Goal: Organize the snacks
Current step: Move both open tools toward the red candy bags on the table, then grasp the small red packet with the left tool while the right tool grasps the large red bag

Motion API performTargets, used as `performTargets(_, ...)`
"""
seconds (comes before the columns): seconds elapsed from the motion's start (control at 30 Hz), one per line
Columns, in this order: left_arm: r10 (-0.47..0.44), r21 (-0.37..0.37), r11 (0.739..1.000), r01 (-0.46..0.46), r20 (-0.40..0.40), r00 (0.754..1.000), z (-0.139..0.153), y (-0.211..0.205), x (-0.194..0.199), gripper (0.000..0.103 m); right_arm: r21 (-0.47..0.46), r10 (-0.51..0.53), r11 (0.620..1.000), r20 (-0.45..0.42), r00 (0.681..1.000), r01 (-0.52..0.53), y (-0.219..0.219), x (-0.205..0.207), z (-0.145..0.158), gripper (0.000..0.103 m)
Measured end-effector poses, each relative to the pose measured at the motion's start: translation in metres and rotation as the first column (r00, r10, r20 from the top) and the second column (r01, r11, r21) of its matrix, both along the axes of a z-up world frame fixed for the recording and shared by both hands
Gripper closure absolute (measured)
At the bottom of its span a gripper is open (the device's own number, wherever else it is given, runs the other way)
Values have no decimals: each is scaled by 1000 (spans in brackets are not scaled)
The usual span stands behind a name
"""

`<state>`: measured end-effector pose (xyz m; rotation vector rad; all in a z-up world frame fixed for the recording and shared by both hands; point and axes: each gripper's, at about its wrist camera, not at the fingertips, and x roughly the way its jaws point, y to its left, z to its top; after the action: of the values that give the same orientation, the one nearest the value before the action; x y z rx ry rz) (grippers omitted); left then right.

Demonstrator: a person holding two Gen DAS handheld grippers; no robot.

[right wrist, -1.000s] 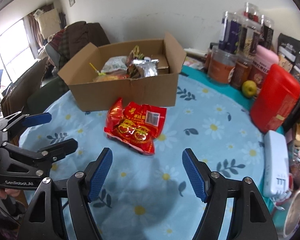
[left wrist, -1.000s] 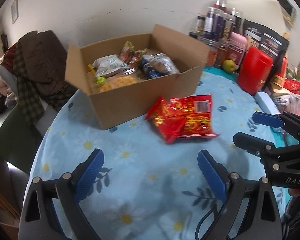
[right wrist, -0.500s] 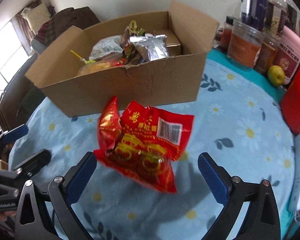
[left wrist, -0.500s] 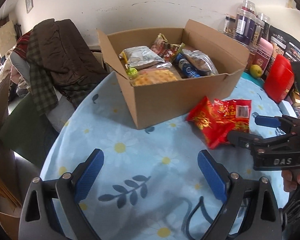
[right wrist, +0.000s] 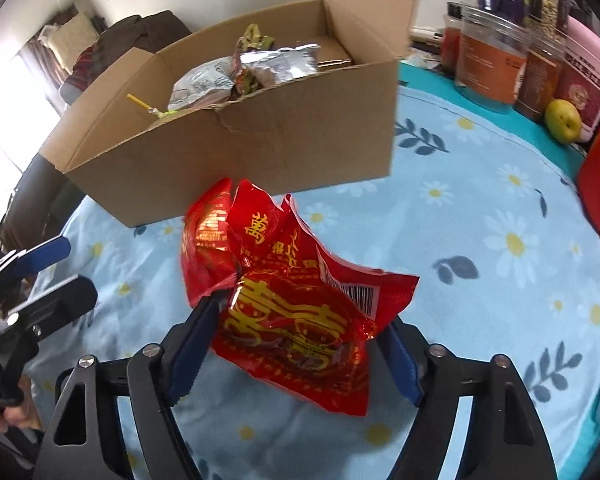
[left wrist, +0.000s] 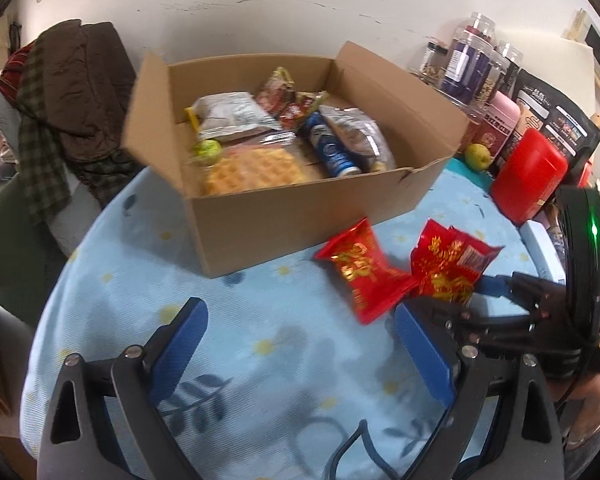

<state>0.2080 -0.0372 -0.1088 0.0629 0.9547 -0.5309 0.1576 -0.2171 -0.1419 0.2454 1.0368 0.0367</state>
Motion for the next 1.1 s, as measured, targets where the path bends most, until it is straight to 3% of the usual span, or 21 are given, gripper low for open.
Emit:
performTargets(0.2,-11,-12,1000,10,-41,999,-7,-29,6,7,-16,-52,999,-12,999,52,-23,-18,3,26)
performTargets(0.4,13,29,1000,-11,-37,999,-21,-54,14,8,-28,-93,995,-24,995,92,-43,-30,3,26)
performTargets(0.57,25,72,997,-19,-86,996,-38,-69,23,30,-30,-90,996,-20,996,89,-49,-30,3,25)
performTargets(0.63,28,71,997,-21,-89,996,-42,-71,24,34,-39,-82,996,-20,996,81,-47,-30,3,25)
performTargets(0.7,16,75,997,-11,-65,998,-41,-74,23,47,-50,-75,996,-17,997,74,-44,-27,3,25)
performTargets(0.73,7,76,997,-3,-61,998,-40,-75,23,59,-51,-75,996,-16,997,74,-46,-31,4,24)
performTargets(0.77,2,80,997,3,-56,998,-39,-77,22,63,-50,-75,996,-16,997,74,-45,-30,4,24)
performTargets(0.87,-29,74,997,33,-59,998,-37,-79,19,72,-49,-74,996,-13,997,74,-44,-29,4,25)
performTargets(1.1,-104,83,990,111,-86,991,-34,-83,-2,72,-30,-61,998,-11,998,61,-40,-41,5,27)
